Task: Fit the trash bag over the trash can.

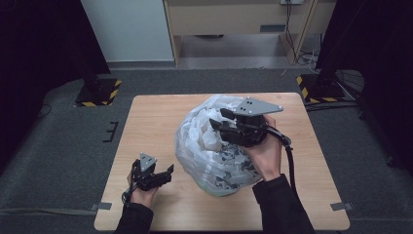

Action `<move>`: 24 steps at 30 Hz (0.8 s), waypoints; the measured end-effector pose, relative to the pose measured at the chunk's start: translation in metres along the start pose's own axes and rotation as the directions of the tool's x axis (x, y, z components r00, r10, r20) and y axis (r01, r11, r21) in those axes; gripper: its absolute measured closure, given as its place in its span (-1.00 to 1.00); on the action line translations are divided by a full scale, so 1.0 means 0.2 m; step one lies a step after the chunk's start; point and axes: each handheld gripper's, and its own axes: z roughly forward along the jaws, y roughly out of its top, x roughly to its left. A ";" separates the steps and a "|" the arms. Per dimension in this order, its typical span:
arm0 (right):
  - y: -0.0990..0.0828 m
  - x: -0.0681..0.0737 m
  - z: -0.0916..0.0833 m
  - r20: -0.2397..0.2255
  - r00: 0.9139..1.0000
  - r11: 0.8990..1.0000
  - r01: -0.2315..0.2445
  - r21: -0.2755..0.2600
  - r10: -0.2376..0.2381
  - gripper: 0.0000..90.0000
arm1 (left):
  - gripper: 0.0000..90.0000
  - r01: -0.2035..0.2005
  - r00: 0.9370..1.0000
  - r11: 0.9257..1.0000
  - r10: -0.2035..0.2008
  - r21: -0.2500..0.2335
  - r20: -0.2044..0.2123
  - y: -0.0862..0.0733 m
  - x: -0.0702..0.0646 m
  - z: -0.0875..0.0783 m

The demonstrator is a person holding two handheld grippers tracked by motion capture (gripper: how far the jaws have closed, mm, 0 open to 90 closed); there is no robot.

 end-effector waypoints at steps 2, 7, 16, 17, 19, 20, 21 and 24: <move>0.01 0.00 -0.02 0.001 1.000 0.999 -0.007 -0.039 0.007 0.15 | -0.51 0.000 1.000 1.000 0.000 0.000 0.000 0.00 0.00 0.00; 0.08 0.02 -0.05 0.023 1.000 0.992 0.001 -0.124 0.002 0.09 | -0.52 0.001 1.000 1.000 -0.001 -0.002 0.001 0.00 0.00 0.00; 0.07 -0.01 0.08 -0.013 0.997 0.981 -0.074 -0.181 0.073 -0.14 | -0.52 0.002 1.000 1.000 -0.002 -0.003 0.002 0.00 0.00 0.00; 0.07 -0.01 0.08 -0.013 0.997 0.981 -0.074 -0.181 0.073 -0.14 | -0.52 0.002 1.000 1.000 -0.002 -0.003 0.003 0.00 0.00 0.00; 0.03 -0.02 0.12 -0.028 0.997 0.987 -0.071 -0.141 0.068 -0.19 | -0.51 -0.001 1.000 1.000 0.001 -0.001 0.003 0.00 0.00 0.00; 0.02 -0.02 0.14 -0.031 0.997 0.989 -0.073 -0.131 0.070 -0.21 | -0.51 -0.003 1.000 1.000 0.003 0.000 0.003 0.00 0.00 0.00; 0.00 -0.02 0.16 -0.036 0.997 0.991 -0.070 -0.113 0.066 -0.22 | -0.51 -0.003 1.000 1.000 0.003 0.000 0.003 0.00 0.00 0.00; -0.04 -0.03 0.20 -0.034 0.998 0.996 -0.064 -0.058 0.062 -0.28 | -0.52 -0.005 1.000 1.000 0.005 0.002 0.004 0.00 0.00 0.01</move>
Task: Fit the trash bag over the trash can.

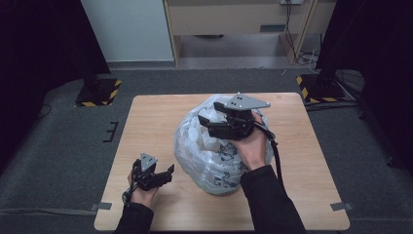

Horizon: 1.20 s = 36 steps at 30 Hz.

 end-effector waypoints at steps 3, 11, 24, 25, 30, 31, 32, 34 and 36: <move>-0.04 -0.02 0.03 -0.012 1.000 0.998 -0.018 0.068 0.019 -0.37 | -0.52 0.001 1.000 1.000 -0.001 0.001 -0.001 0.00 0.00 0.00; -0.08 -0.02 0.10 -0.008 1.000 0.976 0.007 0.219 -0.006 -0.57 | -0.52 -0.003 1.000 1.000 0.003 0.002 0.000 0.00 0.00 0.00; -0.16 -0.02 0.26 -0.035 0.999 0.867 0.043 0.496 -0.030 -0.78 | -0.52 -0.013 1.000 1.000 0.013 0.004 0.002 0.00 0.00 0.00; -0.17 -0.02 0.27 -0.035 0.999 0.862 0.045 0.505 -0.032 -0.78 | -0.52 -0.013 1.000 1.000 0.013 0.004 0.002 0.00 0.00 0.00; -0.21 -0.03 0.31 -0.031 0.999 0.810 0.030 0.586 -0.015 -0.79 | -0.52 -0.013 1.000 1.000 0.013 0.005 0.005 0.00 0.00 0.00; -0.21 -0.04 0.32 -0.027 1.000 0.806 0.027 0.591 -0.013 -0.78 | -0.52 -0.015 1.000 1.000 0.015 0.005 0.006 0.00 0.00 0.00; -0.22 -0.03 0.32 -0.023 1.000 0.801 0.017 0.599 -0.004 -0.77 | -0.52 -0.016 1.000 1.000 0.016 0.005 0.006 0.00 0.00 0.00; -0.23 -0.03 0.33 -0.027 1.000 0.780 0.018 0.625 -0.001 -0.78 | -0.52 -0.017 1.000 1.000 0.017 0.007 0.009 0.00 -0.01 0.00; -0.25 -0.03 0.34 -0.032 0.999 0.746 0.019 0.666 0.004 -0.77 | -0.52 -0.019 1.000 1.000 0.019 0.008 0.012 0.00 -0.01 0.00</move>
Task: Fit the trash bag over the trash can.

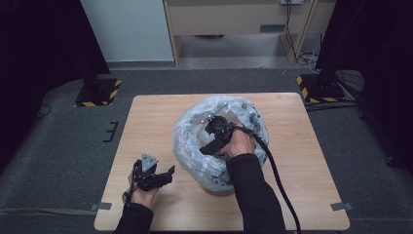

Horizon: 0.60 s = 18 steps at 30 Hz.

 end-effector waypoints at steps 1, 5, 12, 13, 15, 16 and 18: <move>0.00 0.00 0.00 -0.004 1.000 1.000 0.001 0.004 -0.001 -0.77 | -0.52 -0.001 1.000 1.000 0.001 0.001 0.002 0.00 0.00 0.00; 0.00 0.00 0.00 0.002 1.000 1.000 0.004 -0.006 -0.004 -0.77 | -0.52 0.003 1.000 1.000 -0.003 0.001 0.004 0.00 0.00 0.00; 0.02 0.01 -0.11 0.015 1.000 0.984 0.008 -0.180 -0.006 -0.83 | -0.52 0.008 1.000 1.000 -0.008 -0.003 0.003 0.00 0.01 0.00; 0.02 0.01 -0.13 0.026 1.000 0.977 0.018 -0.210 -0.012 -0.83 | -0.52 0.009 1.000 1.000 -0.009 -0.003 0.003 0.00 0.01 0.00; 0.02 0.01 -0.17 0.043 0.999 0.969 0.024 -0.247 -0.014 -0.83 | -0.52 0.008 1.000 1.000 -0.008 -0.002 0.004 0.00 0.01 0.00; 0.03 0.01 -0.18 0.052 0.999 0.966 0.022 -0.259 -0.009 -0.83 | -0.52 0.009 1.000 1.000 -0.009 -0.003 0.005 0.00 0.01 0.00; 0.03 0.01 -0.23 0.074 0.997 0.943 -0.005 -0.334 0.031 -0.79 | -0.52 0.006 1.000 1.000 -0.006 -0.004 0.006 0.00 0.01 0.00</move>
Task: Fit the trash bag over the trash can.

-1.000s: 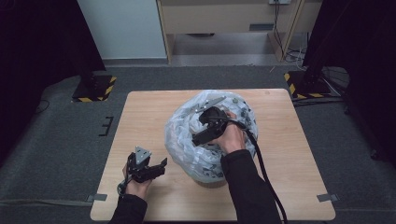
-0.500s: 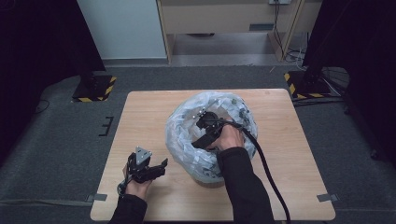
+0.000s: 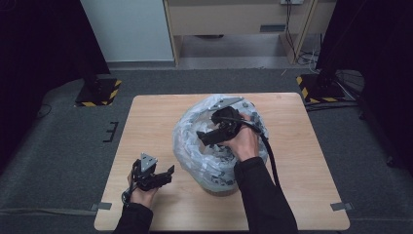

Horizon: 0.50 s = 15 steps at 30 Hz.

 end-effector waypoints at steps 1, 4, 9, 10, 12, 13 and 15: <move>0.00 0.00 0.00 0.000 1.000 1.000 0.000 0.000 0.000 -0.79 | -0.52 0.001 1.000 1.000 -0.001 0.000 0.000 0.00 0.00 0.00; 0.02 0.00 -0.02 0.021 1.000 0.998 -0.022 -0.057 0.023 -0.74 | -0.52 0.001 1.000 1.000 -0.001 -0.001 0.000 0.00 0.00 0.00; 0.04 0.02 -0.06 0.033 0.998 0.993 -0.044 -0.114 0.048 -0.57 | -0.52 0.004 1.000 1.000 -0.004 -0.002 0.000 0.00 0.00 0.00; 0.05 0.02 -0.07 0.043 0.998 0.992 -0.039 -0.124 0.045 -0.56 | -0.52 0.004 1.000 1.000 -0.004 -0.003 0.000 0.00 0.00 0.00; 0.06 0.02 -0.06 0.058 0.997 0.990 -0.038 -0.133 0.046 -0.54 | -0.52 0.003 1.000 1.000 -0.003 -0.004 0.000 0.00 0.00 0.00; 0.06 0.02 -0.06 0.058 0.997 0.990 -0.038 -0.133 0.046 -0.54 | -0.52 0.004 1.000 1.000 -0.004 -0.005 0.000 0.00 0.00 0.00; 0.06 0.01 -0.05 0.059 0.997 0.990 -0.033 -0.134 0.041 -0.54 | -0.52 0.004 1.000 1.000 -0.004 -0.004 0.001 0.00 0.01 0.00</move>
